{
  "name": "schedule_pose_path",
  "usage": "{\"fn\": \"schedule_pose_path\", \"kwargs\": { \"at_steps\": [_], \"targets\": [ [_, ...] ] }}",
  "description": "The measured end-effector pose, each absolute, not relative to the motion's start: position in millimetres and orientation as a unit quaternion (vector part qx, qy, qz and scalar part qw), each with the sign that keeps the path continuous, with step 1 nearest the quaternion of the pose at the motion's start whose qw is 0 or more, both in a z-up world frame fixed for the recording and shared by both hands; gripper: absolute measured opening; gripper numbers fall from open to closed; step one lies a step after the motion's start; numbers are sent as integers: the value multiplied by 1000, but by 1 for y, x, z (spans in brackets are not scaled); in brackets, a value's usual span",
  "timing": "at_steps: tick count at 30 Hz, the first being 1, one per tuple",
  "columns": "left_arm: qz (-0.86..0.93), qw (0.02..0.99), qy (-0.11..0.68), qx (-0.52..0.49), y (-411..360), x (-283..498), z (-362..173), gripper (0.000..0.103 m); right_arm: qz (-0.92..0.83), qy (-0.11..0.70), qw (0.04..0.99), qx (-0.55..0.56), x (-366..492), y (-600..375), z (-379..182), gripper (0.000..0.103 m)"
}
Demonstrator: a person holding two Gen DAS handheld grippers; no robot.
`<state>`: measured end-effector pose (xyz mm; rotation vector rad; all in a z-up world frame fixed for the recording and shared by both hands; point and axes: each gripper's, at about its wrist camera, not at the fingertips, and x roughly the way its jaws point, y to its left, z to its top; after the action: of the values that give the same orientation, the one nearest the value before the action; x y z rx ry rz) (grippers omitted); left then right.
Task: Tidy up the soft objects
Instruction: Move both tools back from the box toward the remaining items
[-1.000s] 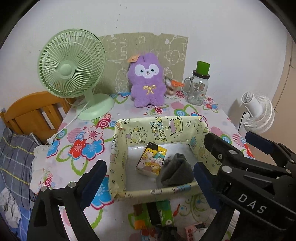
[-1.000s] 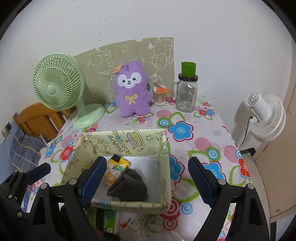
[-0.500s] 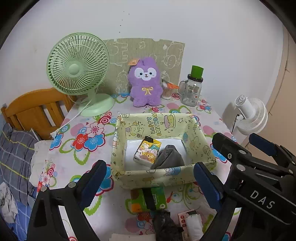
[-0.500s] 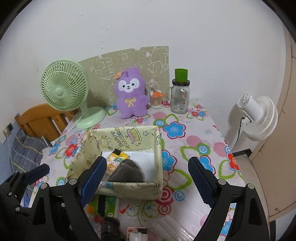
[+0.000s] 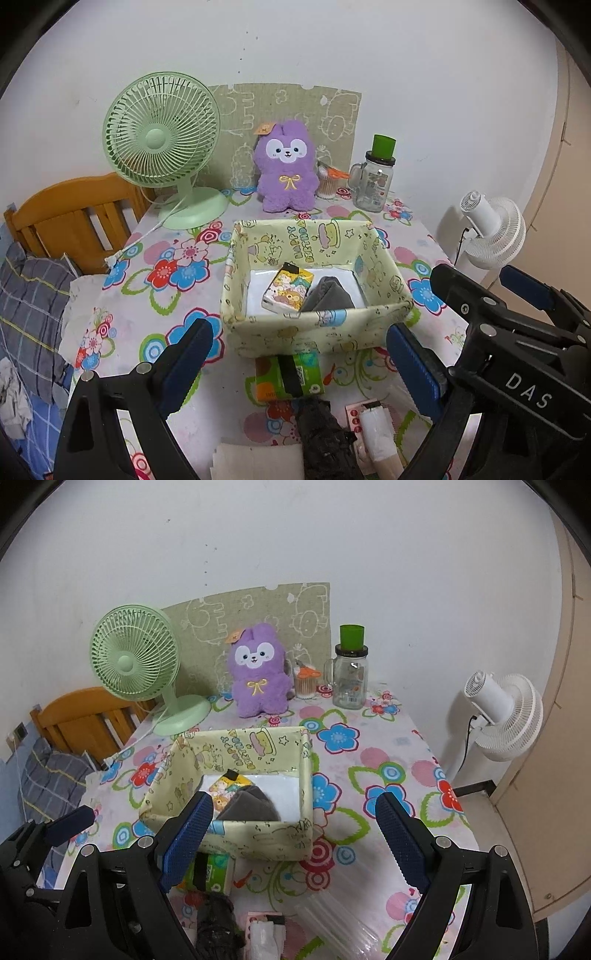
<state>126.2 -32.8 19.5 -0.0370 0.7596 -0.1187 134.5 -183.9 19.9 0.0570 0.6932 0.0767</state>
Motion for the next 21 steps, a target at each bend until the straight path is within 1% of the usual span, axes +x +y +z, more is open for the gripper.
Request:
{"fn": "schedule_pose_path", "kwargs": {
  "at_steps": [21],
  "targets": [
    [-51, 922, 383, -18, -35, 92, -14, 95, 62, 336, 940, 1, 95, -181, -5, 91]
  ]
}}
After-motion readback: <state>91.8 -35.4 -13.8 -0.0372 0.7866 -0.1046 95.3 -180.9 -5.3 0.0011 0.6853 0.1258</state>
